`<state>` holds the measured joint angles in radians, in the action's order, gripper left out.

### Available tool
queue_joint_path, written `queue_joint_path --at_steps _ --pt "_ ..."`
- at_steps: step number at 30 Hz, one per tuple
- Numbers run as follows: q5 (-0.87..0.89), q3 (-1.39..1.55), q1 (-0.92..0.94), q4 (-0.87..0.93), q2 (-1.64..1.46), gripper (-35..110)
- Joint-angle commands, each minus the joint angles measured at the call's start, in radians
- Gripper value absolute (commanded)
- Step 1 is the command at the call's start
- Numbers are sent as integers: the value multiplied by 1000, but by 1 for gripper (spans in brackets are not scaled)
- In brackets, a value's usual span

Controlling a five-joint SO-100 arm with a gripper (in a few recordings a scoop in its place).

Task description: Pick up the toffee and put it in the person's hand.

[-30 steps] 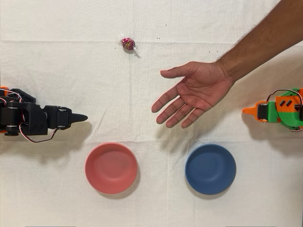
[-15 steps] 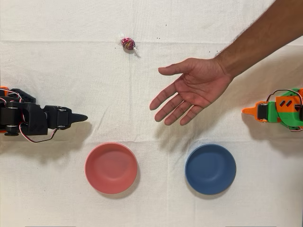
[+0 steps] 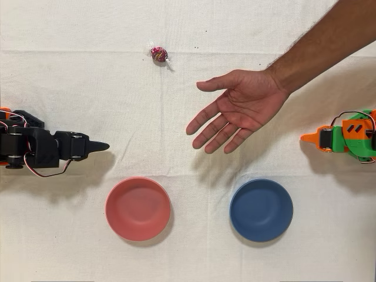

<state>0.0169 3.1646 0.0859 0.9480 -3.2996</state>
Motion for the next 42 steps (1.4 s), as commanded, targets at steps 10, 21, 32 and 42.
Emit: queue_joint_path --at_steps 10,21,32,42 --pt "20 48 -12 -57 -69 0" --pt "20 -310 -75 -195 314 0" --pt "32 -884 -164 -184 945 0" --pt "-35 -1114 -264 -178 1236 1"
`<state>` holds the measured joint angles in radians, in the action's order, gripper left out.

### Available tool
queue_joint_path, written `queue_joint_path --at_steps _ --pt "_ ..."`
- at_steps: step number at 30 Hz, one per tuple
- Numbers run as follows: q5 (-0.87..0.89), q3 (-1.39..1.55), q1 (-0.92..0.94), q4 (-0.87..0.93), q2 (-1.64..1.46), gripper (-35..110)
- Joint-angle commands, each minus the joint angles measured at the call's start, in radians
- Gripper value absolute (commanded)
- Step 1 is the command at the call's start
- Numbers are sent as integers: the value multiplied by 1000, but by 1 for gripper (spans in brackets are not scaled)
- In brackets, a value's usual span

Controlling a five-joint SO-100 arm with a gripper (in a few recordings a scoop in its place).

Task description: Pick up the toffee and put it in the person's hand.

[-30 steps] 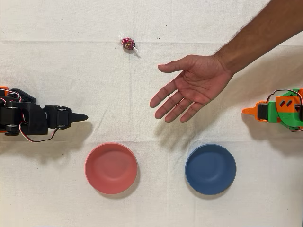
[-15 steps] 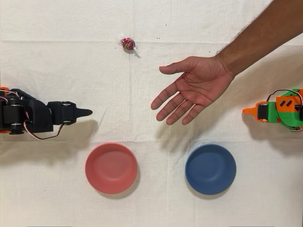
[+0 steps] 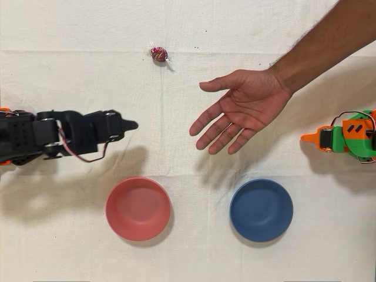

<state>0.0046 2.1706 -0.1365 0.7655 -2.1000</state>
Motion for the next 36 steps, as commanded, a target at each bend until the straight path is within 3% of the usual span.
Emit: queue_joint_path --at_steps 1,8,17,36 --pt "-31 -138 -54 0 67 1" --pt "-60 -225 -143 -81 230 6" --pt "-37 -466 -242 -60 499 8" --pt "-61 -609 -379 -100 735 20"
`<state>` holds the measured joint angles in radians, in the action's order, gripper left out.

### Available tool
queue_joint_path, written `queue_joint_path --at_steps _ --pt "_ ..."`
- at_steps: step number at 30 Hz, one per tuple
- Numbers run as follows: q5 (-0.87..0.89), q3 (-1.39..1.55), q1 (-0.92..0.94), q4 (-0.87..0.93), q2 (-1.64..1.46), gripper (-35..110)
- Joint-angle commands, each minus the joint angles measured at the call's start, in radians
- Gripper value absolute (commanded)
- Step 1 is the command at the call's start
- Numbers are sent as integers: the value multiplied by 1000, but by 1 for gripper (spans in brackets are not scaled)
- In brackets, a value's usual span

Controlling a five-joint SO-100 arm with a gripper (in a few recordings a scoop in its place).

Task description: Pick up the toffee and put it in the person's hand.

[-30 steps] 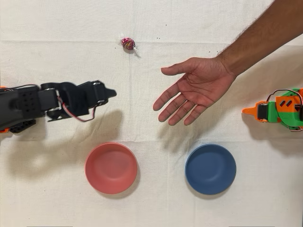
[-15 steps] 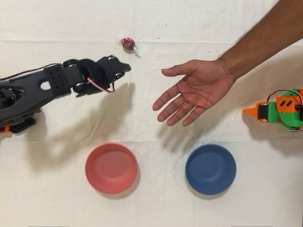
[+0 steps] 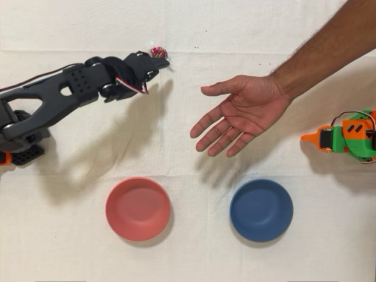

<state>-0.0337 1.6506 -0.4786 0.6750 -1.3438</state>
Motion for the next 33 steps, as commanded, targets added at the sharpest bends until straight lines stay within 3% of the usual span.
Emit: queue_joint_path --at_steps 1,33 --pt "-26 -100 -43 -14 -9 20" --pt "-58 -213 -110 -40 143 21"
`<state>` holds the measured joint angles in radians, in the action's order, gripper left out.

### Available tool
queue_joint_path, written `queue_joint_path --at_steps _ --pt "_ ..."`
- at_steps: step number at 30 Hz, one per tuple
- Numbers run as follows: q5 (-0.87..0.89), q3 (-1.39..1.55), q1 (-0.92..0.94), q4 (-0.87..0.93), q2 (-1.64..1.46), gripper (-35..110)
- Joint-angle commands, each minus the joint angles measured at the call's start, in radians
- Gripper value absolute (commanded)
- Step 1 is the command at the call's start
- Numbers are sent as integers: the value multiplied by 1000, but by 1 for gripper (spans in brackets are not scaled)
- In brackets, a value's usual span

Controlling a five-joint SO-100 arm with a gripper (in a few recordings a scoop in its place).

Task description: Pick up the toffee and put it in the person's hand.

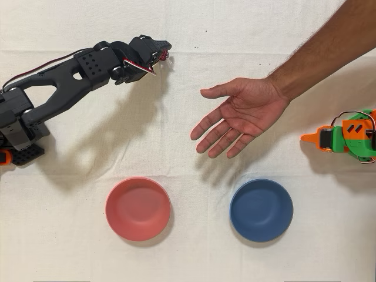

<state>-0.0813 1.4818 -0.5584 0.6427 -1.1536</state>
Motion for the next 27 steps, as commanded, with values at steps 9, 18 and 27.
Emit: queue_joint_path --at_steps 9,18,27 --pt "34 -49 -60 -41 -34 21" --pt "32 -74 -60 -37 3 21" --pt "8 -84 -52 -28 9 18"
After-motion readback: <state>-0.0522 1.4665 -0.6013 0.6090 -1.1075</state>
